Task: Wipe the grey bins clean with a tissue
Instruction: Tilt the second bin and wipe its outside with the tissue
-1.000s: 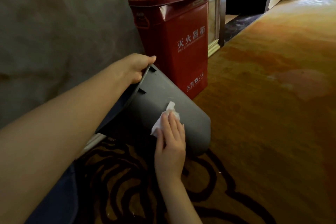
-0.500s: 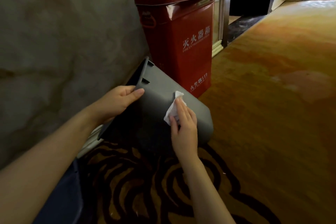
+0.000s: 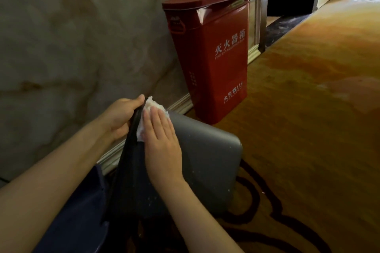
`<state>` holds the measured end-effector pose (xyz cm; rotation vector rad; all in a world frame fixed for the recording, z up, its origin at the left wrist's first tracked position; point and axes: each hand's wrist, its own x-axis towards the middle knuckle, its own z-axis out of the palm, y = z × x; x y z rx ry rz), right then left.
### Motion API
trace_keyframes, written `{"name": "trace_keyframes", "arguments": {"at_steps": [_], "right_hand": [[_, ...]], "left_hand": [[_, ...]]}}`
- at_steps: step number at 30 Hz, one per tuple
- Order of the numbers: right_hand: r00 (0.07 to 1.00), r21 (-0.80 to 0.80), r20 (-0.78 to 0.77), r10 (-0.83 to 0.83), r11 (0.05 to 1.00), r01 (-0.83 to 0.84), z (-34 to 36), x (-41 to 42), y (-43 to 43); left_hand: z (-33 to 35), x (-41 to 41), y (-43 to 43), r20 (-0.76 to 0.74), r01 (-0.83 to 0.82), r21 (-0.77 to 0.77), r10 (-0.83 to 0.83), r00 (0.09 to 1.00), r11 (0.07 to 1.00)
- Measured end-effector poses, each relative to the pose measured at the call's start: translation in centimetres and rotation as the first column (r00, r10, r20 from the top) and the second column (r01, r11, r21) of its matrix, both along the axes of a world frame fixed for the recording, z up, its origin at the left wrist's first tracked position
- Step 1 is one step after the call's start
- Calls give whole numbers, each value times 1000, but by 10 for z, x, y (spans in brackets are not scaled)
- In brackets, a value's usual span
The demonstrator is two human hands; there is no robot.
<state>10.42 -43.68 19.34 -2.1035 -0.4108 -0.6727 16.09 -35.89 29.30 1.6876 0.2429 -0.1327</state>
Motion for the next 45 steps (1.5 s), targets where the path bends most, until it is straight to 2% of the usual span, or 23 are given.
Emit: {"name": "trace_keyframes", "arguments": {"at_steps": [2, 4, 8, 10, 13, 17, 21, 24, 27, 31, 33, 37, 40, 45], "right_hand": [[998, -1, -31, -59, 998, 59, -12, 0, -9], [976, -4, -144, -163, 986, 164, -29, 3, -28], [852, 38, -376, -366, 912, 408, -71, 5, -83], [812, 54, -439, -386, 890, 453, -85, 3, -104], [807, 130, -475, -350, 880, 458, -90, 6, -115], [874, 150, -383, -298, 914, 377, -71, 9, -93], [976, 163, -202, -84, 980, 118, -39, -3, -41], [993, 177, -65, 103, 980, -90, -20, -16, -6], [994, 163, -16, 112, 981, -108, -17, -24, 9], [999, 116, 50, 7, 993, -12, -29, -20, -4], [997, 145, -22, -73, 986, 76, -43, -16, -17], [913, 170, -349, -212, 944, 284, -79, -11, -51], [860, 192, -459, -225, 919, 343, -93, -5, -68], [743, 332, -644, -183, 808, 487, -105, 3, -88]], "left_hand": [[-1, 3, -1, -10, -3, 2, 3, 1000, 1000], [-1, 7, -4, -14, 1, 20, -1, 1000, 1000], [-1, 14, -11, -43, -2, 53, 5, 999, 999], [-1, 17, -15, -44, -14, 63, 16, 999, 998], [0, 20, -21, -46, -33, 94, 38, 998, 995], [4, 25, -24, -93, -37, 74, 44, 995, 997], [4, 29, -28, -126, -55, 46, 60, 990, 997], [3, 31, -30, -110, -88, 31, 91, 990, 996], [3, 32, -27, -131, -72, 9, 72, 989, 997], [2, 37, -27, -145, -69, -3, 68, 987, 998], [2, 40, -30, -145, -58, -10, 56, 988, 998], [-2, 36, -31, -109, 94, 7, -92, 990, 996], [-10, 22, -17, -105, 196, -16, -197, 975, 980], [-21, 0, 4, -111, 281, -84, -289, 951, 956]]}}
